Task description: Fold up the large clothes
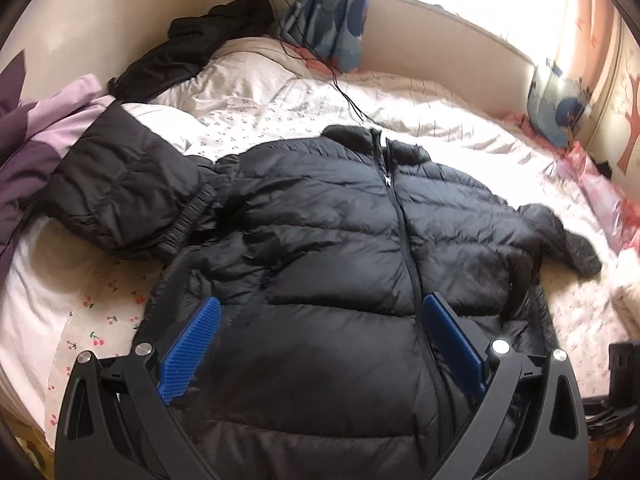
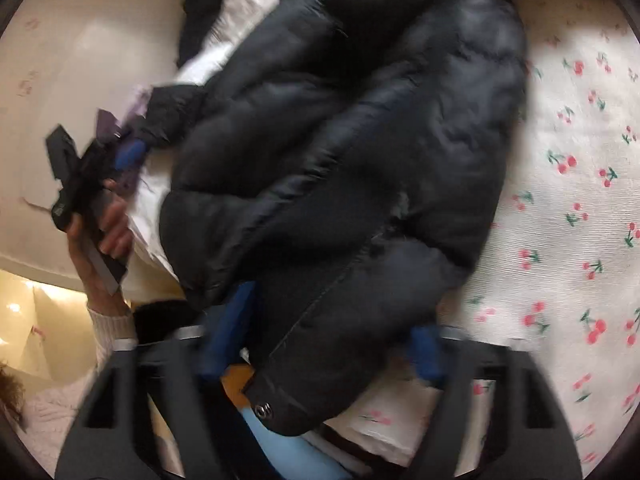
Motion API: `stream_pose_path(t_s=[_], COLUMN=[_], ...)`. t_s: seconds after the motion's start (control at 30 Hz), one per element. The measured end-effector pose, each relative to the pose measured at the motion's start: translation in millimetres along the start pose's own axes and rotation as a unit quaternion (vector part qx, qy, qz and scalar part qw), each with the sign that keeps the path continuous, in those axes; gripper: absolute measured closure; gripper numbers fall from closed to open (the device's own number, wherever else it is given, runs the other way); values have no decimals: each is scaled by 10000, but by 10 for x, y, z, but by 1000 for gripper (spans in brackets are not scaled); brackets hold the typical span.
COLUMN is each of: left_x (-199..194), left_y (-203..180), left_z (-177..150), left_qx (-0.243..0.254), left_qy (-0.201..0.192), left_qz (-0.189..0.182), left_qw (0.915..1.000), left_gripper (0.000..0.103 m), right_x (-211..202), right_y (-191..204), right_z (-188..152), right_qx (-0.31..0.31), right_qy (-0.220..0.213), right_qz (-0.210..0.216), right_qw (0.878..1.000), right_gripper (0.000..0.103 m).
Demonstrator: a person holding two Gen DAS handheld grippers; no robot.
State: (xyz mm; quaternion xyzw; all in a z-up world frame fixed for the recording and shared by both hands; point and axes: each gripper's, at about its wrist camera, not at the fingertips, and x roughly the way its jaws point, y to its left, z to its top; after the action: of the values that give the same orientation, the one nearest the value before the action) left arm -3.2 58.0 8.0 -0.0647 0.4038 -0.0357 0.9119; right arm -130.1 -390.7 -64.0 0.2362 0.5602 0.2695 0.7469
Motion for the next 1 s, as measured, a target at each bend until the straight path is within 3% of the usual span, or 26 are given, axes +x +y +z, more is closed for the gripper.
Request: stream_pose_path(t_s=[0.13,0.23,0.3,0.33,0.37,0.4,0.47,0.53,0.57,0.63,0.7,0.83,1.0], left_x=[12,44,61,70,82,95,136,168,183,218,260,374,545], left_y=[229,336,355,355,339,316,239,165,106,-17,-124,-326,-406], left_z=[46,40,31,33,34,36,55,69,78,99,97,81,75], left_qx=[-486,-740,-811,-841,-866,-862,-777,-685,-606,-399,-227,131,348], left_qy=[111,169,193,206,216,223,253,267,261,220,211,200,254], left_qz=[-293,-280,-326,-351,-374,-382,-367,-380,-381,-302,-232,-28,148], left_qw=[9983,9967,9960,9956,9953,9953,9960,9966,9971,9985,9992,9997,9990], left_gripper=[6,6,6,6,6,6,6,6,6,6,6,6,6], right_x=[-414,-664,-636,-515,-365,-244,-369,-713,-928,-1283,-1691,-2356,-2672], right_y=[120,71,-20,-108,-272,-378,-518,-613,-687,-924,-1381,-2359,-3173], right_z=[51,-10,-30,-85,-135,-160,-127,-46,11,92,211,523,1061], right_qx=[169,170,111,-125,-37,182,486,685,769,1030,1689,2845,3310], right_qy=[-818,-887,-456,-18,548,917,799,178,-301,-1016,-1896,-3332,-3982], right_qz=[153,-203,-1075,-2018,-2200,-1985,-1440,-1227,-1084,-818,-361,176,-106], right_qw=[9964,9957,9931,9794,9739,9756,9851,9899,9907,9861,9666,8987,8555], right_gripper=[94,96,96,96,94,86,79,48,25,22,21,21,22])
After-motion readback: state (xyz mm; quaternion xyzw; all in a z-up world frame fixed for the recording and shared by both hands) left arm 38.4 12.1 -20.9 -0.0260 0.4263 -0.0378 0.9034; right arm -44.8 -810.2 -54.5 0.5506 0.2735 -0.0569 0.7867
